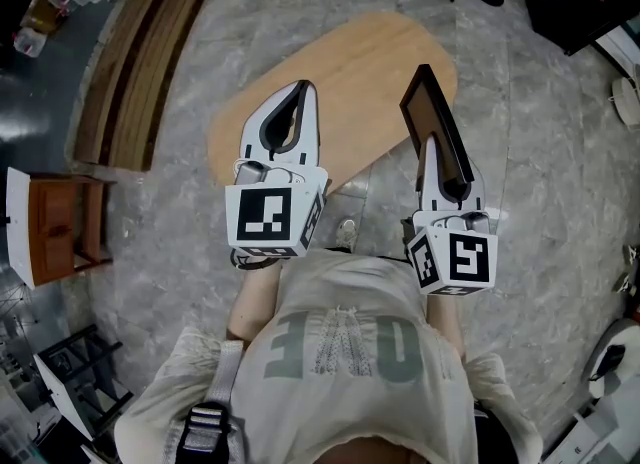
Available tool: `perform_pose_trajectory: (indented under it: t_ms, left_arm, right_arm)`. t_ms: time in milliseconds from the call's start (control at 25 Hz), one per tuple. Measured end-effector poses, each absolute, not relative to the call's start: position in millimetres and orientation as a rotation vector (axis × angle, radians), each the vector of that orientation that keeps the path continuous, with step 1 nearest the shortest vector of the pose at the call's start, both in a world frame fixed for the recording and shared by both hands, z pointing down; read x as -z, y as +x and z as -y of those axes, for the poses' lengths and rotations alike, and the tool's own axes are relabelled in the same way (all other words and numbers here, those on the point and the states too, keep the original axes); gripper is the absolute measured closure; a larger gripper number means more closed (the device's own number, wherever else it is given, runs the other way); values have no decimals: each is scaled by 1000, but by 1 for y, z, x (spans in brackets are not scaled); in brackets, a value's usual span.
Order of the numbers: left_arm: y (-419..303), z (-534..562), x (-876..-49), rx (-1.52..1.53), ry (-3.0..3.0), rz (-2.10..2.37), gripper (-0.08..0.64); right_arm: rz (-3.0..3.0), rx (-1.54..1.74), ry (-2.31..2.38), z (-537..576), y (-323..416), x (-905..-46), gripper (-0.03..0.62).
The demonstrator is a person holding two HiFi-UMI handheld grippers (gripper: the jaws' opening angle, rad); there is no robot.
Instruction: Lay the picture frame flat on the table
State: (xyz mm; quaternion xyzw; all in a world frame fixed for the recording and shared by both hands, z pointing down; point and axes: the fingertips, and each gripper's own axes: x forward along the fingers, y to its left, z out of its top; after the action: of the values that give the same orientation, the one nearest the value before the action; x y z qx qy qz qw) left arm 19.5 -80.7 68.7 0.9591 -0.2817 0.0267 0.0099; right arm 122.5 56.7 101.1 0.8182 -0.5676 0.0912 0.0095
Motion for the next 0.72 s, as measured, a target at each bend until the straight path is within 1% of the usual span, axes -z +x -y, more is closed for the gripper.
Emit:
perform_pose_trajectory:
  t_ms: [480, 720]
  left_arm:
    - [32, 81, -74, -116, 2959, 948, 551]
    - [45, 71, -65, -59, 2939, 966, 551]
  right_arm:
    - [1801, -256, 2544, -53, 139, -96, 577]
    - [1875, -234, 2492, -53, 152, -92, 577]
